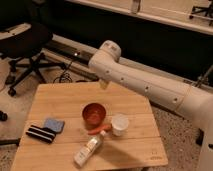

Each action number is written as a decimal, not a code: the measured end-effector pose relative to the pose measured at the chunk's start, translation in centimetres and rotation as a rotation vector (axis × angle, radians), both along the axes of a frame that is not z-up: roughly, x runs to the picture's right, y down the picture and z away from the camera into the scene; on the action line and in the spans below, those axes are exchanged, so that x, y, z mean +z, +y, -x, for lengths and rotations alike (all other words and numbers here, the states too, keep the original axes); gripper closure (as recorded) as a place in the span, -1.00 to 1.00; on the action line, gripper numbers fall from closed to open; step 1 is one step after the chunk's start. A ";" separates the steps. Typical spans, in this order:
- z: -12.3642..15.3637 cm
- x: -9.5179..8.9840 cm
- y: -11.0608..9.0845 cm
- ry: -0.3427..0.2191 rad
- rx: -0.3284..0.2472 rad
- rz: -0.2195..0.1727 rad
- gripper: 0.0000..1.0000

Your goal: Place the white sponge in the ceramic cup

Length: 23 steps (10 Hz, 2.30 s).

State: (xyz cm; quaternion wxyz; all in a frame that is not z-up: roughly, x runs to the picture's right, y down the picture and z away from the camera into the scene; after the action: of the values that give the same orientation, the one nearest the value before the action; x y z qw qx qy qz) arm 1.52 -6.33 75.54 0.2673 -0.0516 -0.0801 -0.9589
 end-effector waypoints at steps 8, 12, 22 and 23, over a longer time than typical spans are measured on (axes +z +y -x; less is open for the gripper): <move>0.0 0.0 0.0 0.000 0.000 0.000 -0.60; 6.2 -1.0 0.1 -0.122 -0.050 0.000 -0.60; 26.3 -3.4 10.5 -0.636 -0.432 0.024 -0.60; 27.7 -3.0 12.3 -0.645 -0.484 0.038 -0.60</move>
State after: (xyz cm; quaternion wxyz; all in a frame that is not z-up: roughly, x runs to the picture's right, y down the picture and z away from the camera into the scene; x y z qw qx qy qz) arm -26.13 5.93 72.49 -0.0063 0.2298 -0.1631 -0.9595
